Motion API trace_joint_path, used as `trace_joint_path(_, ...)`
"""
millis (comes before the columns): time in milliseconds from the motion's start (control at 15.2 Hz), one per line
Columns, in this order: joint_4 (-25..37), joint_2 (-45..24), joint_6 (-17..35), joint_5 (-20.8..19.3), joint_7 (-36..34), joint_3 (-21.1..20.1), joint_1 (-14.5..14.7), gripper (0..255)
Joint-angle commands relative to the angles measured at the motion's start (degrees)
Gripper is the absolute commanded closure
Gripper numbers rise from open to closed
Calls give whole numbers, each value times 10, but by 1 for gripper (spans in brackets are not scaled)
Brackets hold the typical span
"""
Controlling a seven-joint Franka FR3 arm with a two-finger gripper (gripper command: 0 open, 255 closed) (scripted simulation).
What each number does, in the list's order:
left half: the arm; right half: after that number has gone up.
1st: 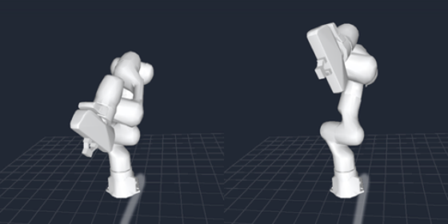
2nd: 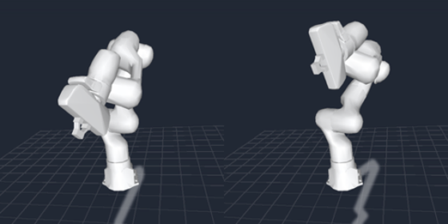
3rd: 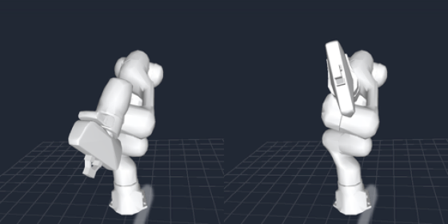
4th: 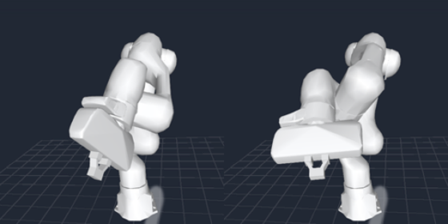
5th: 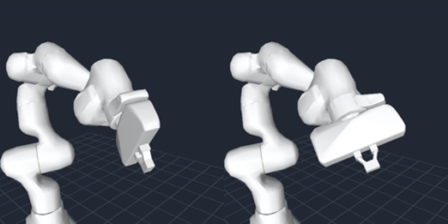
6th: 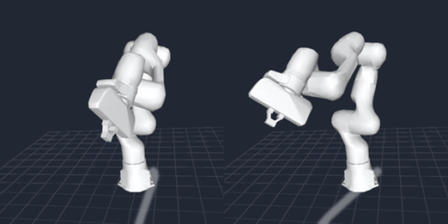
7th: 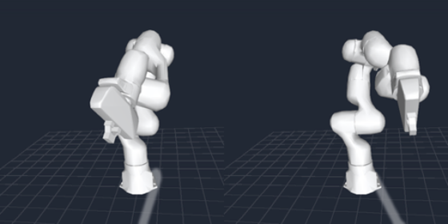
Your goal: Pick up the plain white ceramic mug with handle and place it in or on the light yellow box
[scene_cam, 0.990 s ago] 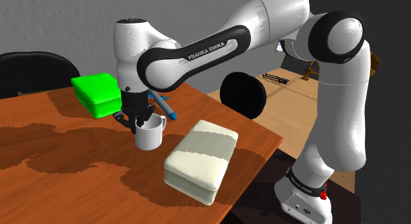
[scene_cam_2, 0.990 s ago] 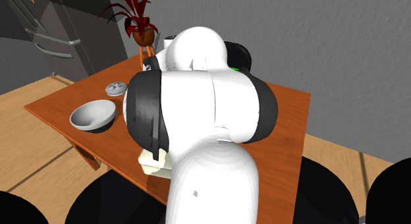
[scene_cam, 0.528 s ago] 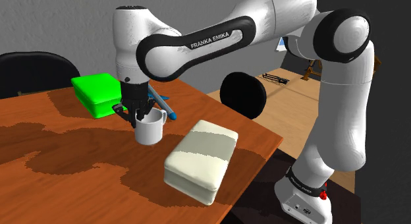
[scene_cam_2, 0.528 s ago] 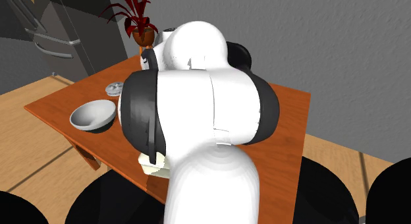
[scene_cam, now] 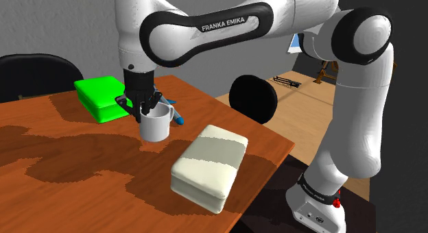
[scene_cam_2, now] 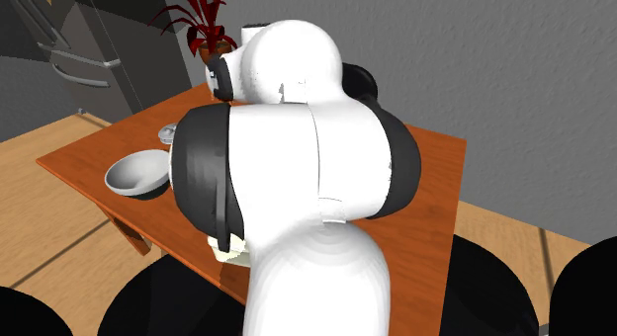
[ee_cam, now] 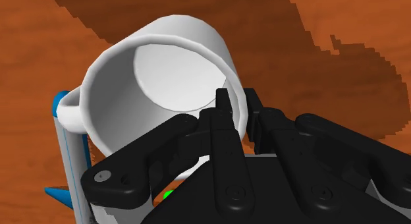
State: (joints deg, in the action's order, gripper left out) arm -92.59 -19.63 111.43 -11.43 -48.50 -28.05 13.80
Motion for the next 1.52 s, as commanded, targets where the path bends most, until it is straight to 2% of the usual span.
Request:
trace_joint_path(0,15,1,-16,1,1,-1,1,255)
trace_joint_path(1188,150,2,-150,6,10,-6,14,255)
trace_joint_path(1452,18,114,-118,57,23,-15,-18,255)
